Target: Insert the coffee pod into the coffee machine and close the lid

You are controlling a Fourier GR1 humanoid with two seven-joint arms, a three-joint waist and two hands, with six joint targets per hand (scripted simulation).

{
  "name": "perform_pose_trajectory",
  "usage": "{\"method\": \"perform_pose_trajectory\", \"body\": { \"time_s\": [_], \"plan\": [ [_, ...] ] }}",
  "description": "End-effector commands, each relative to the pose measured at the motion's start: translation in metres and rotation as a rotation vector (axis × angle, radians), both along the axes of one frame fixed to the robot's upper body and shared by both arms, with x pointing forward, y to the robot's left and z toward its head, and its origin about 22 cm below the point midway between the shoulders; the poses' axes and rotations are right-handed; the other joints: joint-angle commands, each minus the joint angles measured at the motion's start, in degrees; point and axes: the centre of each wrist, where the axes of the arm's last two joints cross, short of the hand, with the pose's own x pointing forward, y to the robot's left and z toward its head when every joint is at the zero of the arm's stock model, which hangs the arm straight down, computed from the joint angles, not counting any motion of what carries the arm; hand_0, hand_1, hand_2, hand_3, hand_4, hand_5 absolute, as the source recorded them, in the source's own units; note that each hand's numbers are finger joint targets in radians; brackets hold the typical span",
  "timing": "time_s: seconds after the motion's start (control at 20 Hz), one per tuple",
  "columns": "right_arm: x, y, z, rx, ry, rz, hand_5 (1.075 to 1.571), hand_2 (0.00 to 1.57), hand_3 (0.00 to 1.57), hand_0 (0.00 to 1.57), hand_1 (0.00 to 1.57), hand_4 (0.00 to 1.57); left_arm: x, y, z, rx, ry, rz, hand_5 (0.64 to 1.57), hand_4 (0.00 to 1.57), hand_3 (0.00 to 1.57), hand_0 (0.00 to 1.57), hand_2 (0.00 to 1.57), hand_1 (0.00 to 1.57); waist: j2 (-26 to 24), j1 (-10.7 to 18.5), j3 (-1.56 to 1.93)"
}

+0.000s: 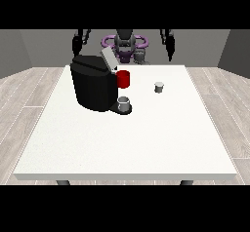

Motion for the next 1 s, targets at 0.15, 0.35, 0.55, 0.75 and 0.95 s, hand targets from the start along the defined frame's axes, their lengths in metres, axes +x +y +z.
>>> {"method": "perform_pose_trajectory", "body": {
  "time_s": [0.15, 0.35, 0.55, 0.75, 0.95],
  "plan": [
    [-0.015, 0.002, -0.019, 0.093, 0.071, 0.006, 1.571, 0.0, 0.0, 0.0, 0.0, 0.33, -0.002, 0.004, 0.0, 0.019, -0.001, -0.144, 1.571, 0.51, 0.0, 0.0, 0.0, 0.0, -3.12, -0.31, -1.77],
    [0.001, 0.009, -0.008, 0.207, -0.099, 0.024, 1.571, 0.0, 0.0, 0.0, 0.0, 0.33, 0.03, 0.026, 0.025, 0.172, -0.046, -0.142, 1.571, 0.45, 0.0, 0.0, 0.0, 0.0, 2.19, -3.9, -1.73],
    [-0.001, 0.018, -0.014, 0.206, -0.132, 0.065, 1.571, 0.0, 0.0, 0.0, 0.0, 0.35, 0.041, 0.047, 0.021, 0.303, -0.02, -0.132, 1.571, 0.0, 0.0, 0.0, 0.0, 0.0, 5.27, -5.39, -1.77],
    [0.007, 0.027, 0.005, 0.165, -0.152, 0.112, 1.571, 0.0, 0.0, 0.0, 0.0, 0.37, 0.058, 0.067, 0.026, 0.42, 0.044, -0.111, 1.571, 0.0, 0.0, 0.0, 0.0, 0.0, 6.54, -7.45, -1.79],
    [0.008, 0.049, 0.008, 0.19, -0.23, 0.141, 1.571, 0.0, 0.0, 0.0, 0.0, 0.23, 0.072, 0.086, 0.027, 0.55, 0.025, -0.051, 1.571, 0.0, 0.0, 0.0, 0.0, 0.0, 11.42, -9.7, -1.8]
  ]
}}
